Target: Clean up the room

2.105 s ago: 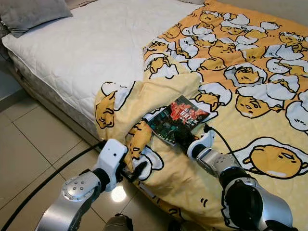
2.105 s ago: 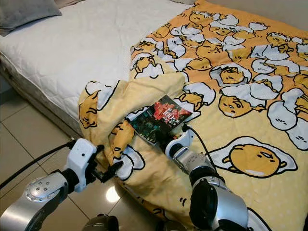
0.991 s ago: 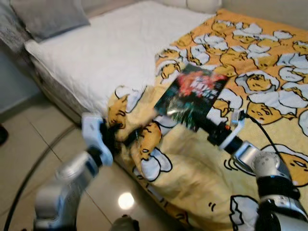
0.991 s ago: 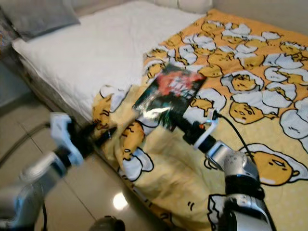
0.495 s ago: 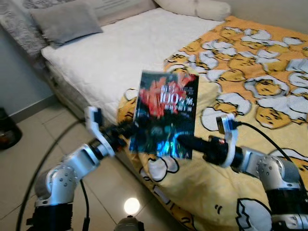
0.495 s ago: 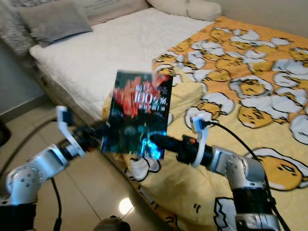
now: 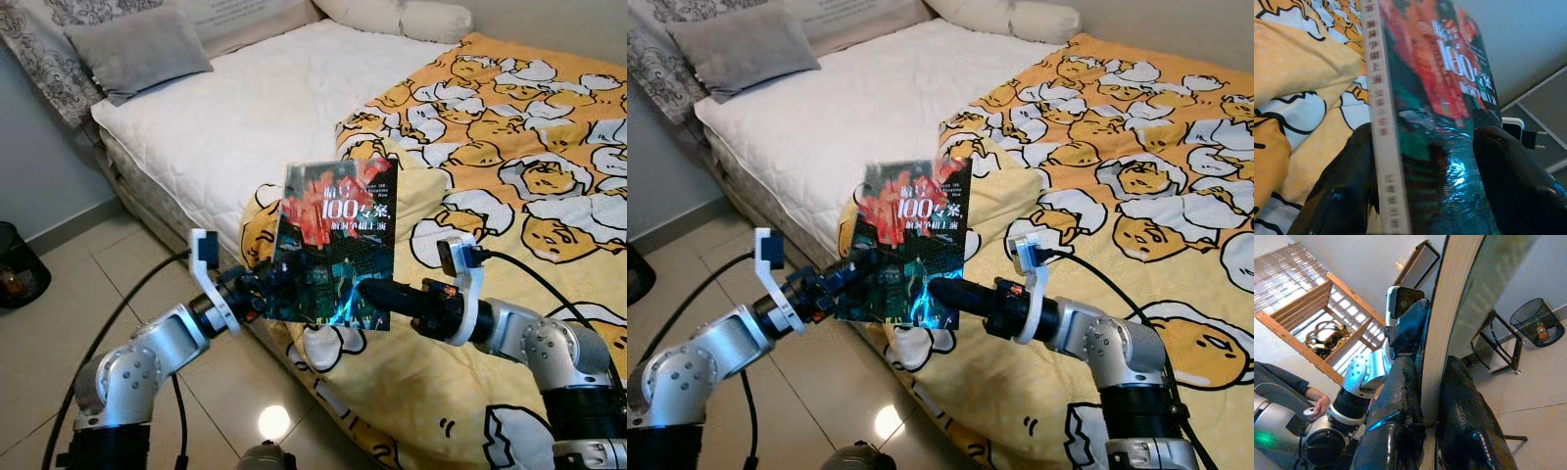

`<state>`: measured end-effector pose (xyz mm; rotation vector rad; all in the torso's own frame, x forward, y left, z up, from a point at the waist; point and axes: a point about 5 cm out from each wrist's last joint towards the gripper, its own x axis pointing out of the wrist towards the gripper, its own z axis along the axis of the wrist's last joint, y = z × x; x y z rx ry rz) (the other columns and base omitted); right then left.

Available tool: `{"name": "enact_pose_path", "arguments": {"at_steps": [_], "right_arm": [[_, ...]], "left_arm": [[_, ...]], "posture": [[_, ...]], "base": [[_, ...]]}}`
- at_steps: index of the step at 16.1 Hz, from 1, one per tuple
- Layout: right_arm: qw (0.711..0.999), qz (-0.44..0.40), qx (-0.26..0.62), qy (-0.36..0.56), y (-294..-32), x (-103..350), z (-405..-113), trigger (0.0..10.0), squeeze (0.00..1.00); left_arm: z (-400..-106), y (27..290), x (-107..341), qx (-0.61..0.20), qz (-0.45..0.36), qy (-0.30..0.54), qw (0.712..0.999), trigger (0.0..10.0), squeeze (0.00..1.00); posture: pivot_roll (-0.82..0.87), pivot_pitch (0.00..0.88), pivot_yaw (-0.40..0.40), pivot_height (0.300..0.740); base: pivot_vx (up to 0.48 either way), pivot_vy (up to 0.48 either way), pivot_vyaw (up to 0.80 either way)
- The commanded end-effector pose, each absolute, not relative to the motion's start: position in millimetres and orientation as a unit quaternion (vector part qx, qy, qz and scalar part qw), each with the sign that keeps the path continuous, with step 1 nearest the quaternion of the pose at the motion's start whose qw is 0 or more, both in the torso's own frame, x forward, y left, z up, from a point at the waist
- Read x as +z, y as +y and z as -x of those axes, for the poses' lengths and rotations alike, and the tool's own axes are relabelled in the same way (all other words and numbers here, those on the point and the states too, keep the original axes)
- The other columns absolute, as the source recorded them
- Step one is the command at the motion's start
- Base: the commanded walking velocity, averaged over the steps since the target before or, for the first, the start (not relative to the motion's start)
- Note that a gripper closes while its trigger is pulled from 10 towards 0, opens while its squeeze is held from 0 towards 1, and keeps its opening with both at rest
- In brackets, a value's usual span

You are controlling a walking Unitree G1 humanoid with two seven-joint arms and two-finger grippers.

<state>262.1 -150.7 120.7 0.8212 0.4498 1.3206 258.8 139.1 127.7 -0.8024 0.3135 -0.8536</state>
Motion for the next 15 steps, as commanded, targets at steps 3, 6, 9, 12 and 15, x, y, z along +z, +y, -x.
{"name": "enact_pose_path", "arguments": {"at_steps": [3, 6, 9, 12, 15], "right_arm": [[0.685, -0.356, 0.611, 0.178, -142.6, 129.9, -266.2, 0.0, 0.0], [0.684, -0.351, 0.615, 0.177, -141.9, 131.2, -267.9, 0.0, 0.0], [0.683, -0.35, 0.617, 0.175, -140.4, 131.7, -269.1, 0.0, 0.0], [0.683, -0.35, 0.618, 0.171, -139.7, 132.2, -269.8, 2.5, 0.0], [0.685, -0.35, 0.616, 0.17, -140.2, 131.9, -269.4, 9.8, 0.0]], "left_arm": [[-258.1, 131.1, 135.9, -0.42, 0.376, 0.132, 0.815, 0.0, 0.0], [-258.1, 130.8, 138.0, -0.419, 0.381, 0.124, 0.815, 0.0, 0.0], [-257.2, 130.7, 137.4, -0.417, 0.381, 0.123, 0.816, 0.0, 0.0], [-257.6, 130.3, 139.0, -0.417, 0.382, 0.119, 0.816, 0.0, 0.0], [-257.9, 131.3, 141.1, -0.417, 0.383, 0.115, 0.816, 0.0, 0.0]], "posture": [[0.06, 0.0, 0.077, 0.74], [0.08, 0.0, 0.066, 0.74], [0.07, 0.0, 0.066, 0.74], [0.08, 0.0, 0.064, 0.74], [0.07, 0.0, 0.067, 0.74]], "base": [[0.0, 0.0, 0.0], [0.0, 0.0, 0.0], [0.0, 0.0, 0.0], [0.0, 0.0, 0.0], [0.0, 0.0, 0.0]]}}
